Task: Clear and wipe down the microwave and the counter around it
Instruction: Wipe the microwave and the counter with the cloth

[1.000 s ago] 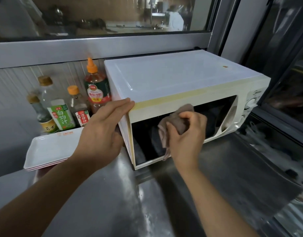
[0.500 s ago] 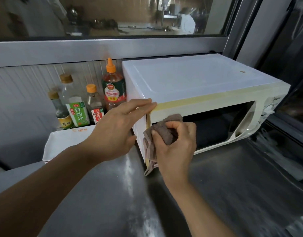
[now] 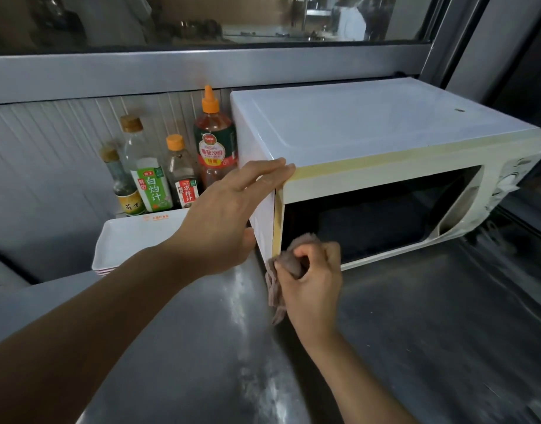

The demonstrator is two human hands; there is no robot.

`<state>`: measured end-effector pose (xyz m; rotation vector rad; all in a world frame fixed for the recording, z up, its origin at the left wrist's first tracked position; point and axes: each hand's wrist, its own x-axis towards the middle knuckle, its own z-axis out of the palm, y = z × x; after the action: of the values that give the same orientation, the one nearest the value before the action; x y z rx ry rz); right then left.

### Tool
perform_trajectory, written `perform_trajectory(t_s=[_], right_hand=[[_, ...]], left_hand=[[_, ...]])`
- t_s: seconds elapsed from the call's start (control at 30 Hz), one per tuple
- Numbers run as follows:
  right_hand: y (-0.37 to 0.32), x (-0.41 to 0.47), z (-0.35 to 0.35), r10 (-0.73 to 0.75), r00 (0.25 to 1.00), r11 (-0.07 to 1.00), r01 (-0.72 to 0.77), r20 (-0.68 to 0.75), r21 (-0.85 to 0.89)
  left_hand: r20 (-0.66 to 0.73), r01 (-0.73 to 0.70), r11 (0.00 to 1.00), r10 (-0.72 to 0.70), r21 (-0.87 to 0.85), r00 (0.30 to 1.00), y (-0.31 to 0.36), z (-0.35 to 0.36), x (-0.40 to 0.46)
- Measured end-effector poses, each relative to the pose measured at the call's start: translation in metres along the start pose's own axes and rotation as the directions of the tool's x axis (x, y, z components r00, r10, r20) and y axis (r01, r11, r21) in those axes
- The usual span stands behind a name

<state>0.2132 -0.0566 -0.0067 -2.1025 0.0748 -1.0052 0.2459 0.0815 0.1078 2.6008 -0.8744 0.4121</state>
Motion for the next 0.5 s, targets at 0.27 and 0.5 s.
perform_trajectory(t_s=[0.27,0.5], right_hand=[[-0.014,0.02,0.004,-0.05,0.989,0.994,0.063,-0.141,0.092],[0.044,-0.044,0.023,0.07,0.988,0.996,-0.061,0.136,-0.068]], left_hand=[[-0.028,0.003,1.0,-0.002,0.02,1.0,0.0,0.002,0.0],[-0.102,0.034,0.999,-0.038,-0.042,0.994,0.001,0.017,0.0]])
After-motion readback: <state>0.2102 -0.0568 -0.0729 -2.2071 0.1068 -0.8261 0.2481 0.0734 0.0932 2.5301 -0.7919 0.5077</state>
